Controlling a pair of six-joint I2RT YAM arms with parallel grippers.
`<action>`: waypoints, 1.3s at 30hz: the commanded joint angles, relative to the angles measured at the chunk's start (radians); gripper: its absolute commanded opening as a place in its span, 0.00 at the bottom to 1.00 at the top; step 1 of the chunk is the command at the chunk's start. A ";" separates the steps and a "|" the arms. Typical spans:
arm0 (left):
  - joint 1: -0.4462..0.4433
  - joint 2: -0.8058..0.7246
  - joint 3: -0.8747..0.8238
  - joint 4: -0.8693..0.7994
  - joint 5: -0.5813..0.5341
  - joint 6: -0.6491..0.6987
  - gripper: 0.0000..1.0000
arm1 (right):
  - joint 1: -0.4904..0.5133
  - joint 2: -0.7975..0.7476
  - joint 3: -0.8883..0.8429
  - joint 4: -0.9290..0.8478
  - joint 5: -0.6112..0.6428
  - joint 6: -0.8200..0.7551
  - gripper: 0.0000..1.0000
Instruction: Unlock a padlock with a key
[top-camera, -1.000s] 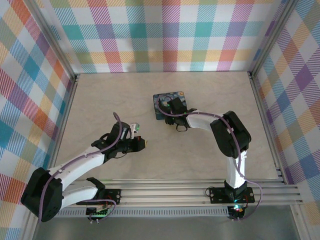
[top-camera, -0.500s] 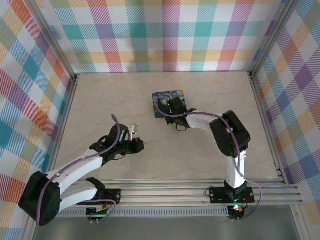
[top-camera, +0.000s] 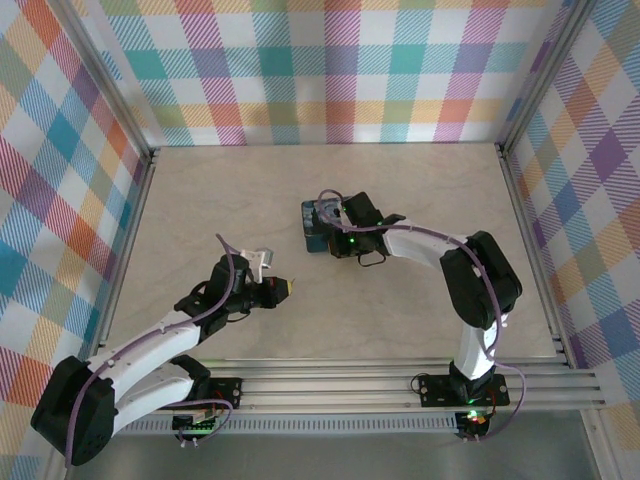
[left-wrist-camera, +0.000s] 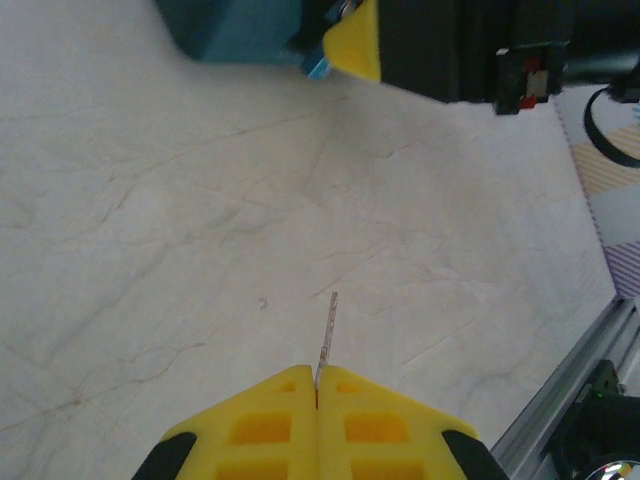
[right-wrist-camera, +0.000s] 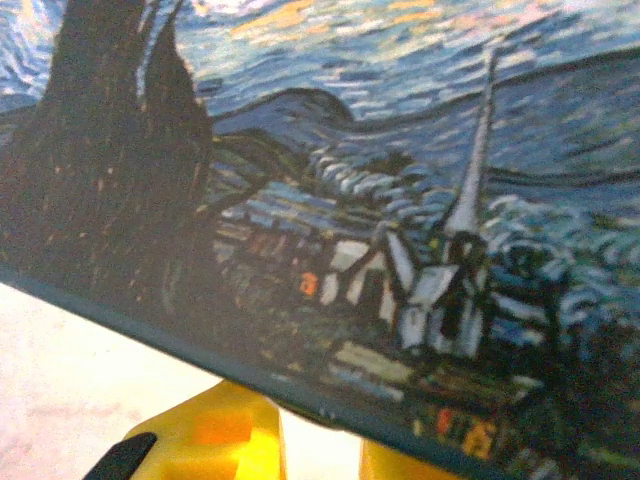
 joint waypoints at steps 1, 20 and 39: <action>0.008 -0.024 -0.016 0.139 0.042 0.069 0.00 | -0.013 -0.047 0.054 -0.113 -0.114 0.057 0.00; -0.039 0.256 0.030 0.493 0.073 0.239 0.00 | -0.064 -0.013 0.313 -0.471 -0.286 0.236 0.00; -0.041 0.499 0.053 0.771 0.076 0.169 0.00 | -0.098 0.047 0.361 -0.493 -0.373 0.248 0.00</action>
